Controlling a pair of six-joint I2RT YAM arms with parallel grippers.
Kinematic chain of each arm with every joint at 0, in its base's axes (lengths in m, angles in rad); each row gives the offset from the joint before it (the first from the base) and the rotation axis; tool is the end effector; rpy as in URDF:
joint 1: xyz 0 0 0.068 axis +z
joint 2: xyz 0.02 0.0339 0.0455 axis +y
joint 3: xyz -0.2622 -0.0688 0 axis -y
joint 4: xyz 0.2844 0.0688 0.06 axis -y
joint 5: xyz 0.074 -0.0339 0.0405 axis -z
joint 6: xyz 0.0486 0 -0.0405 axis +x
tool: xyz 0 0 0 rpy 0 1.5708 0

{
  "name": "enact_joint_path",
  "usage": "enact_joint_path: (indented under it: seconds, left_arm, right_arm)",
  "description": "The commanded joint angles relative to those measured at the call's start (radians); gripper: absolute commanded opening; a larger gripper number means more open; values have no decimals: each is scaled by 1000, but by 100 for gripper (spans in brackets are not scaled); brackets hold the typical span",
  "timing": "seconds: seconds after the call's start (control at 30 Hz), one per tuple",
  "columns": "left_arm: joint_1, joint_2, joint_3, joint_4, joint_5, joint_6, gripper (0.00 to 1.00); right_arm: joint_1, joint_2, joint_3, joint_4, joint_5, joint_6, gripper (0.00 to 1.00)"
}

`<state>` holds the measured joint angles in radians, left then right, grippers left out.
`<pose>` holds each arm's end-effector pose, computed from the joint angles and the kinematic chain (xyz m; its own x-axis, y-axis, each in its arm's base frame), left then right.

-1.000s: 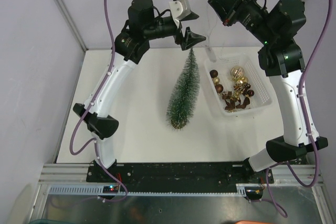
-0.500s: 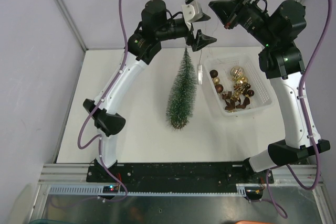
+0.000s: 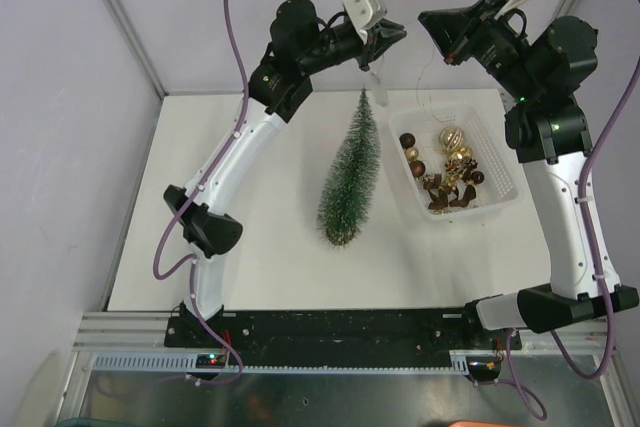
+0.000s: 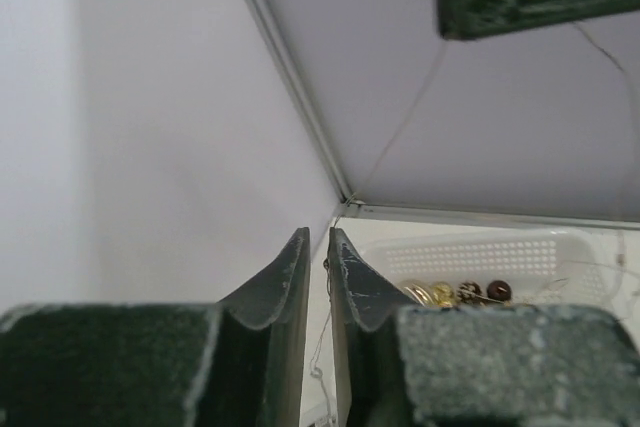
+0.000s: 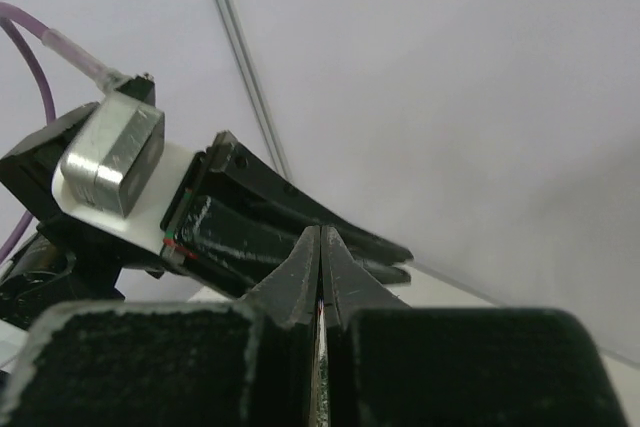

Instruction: Decorate the small christmas tree

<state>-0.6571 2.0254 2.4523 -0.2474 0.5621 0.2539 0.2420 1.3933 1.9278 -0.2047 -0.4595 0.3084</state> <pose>0.3662 -0.3152 0.5420 0.3709 -0.0177 -0.9285 0.8667 0.3658 0.3392 0.2852 0.0926 0.6062 0.1107 0.3075 -0.9451 -0.6882 0.7097 0.1503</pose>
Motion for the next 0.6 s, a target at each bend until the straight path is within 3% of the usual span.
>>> enact_joint_path:
  seconds: [0.0,0.1,0.23,0.5,0.57]
  left_arm:
    - [-5,-1,35,123,-116,24,14]
    - [-16,-4,17,151,-203,93,7]
    - [-23,-33,-57,212,-303,207,1]
    - [-22,-63,-120,241,-370,292,0]
    - [-21,-72,-137,241,-375,299,0]
  right_arm:
    - [-17,-62,-46,52,31,-31,0]
    - [-21,-89,-106,47,64,-62,0]
    - [-22,-129,-208,59,101,-88,13]
    - [-26,-206,-410,86,208,-91,65]
    - [-29,-224,-454,74,248,-88,74]
